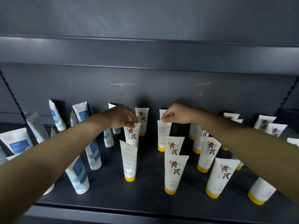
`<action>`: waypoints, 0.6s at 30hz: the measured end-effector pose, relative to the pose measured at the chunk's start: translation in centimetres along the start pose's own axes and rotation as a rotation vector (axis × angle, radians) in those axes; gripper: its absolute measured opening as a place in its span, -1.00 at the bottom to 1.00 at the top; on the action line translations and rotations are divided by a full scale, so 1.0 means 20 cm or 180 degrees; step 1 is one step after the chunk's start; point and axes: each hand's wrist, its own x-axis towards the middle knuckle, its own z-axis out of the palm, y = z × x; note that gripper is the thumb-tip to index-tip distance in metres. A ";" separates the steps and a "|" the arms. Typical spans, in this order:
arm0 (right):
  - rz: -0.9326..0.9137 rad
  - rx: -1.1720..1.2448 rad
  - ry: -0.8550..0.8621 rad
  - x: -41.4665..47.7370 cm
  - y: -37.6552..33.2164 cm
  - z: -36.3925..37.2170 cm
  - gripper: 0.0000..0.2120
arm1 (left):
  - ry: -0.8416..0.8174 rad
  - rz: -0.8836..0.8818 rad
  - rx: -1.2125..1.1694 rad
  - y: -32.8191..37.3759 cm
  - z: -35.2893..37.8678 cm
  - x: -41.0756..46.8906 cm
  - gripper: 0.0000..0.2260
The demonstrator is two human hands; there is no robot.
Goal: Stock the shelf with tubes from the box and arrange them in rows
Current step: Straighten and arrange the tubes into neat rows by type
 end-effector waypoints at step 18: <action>0.0568 0.0351 0.0176 0.07 0.05 0.05 -0.68 | 0.0225 0.0069 -0.0042 0.01 0.05 0.06 -0.91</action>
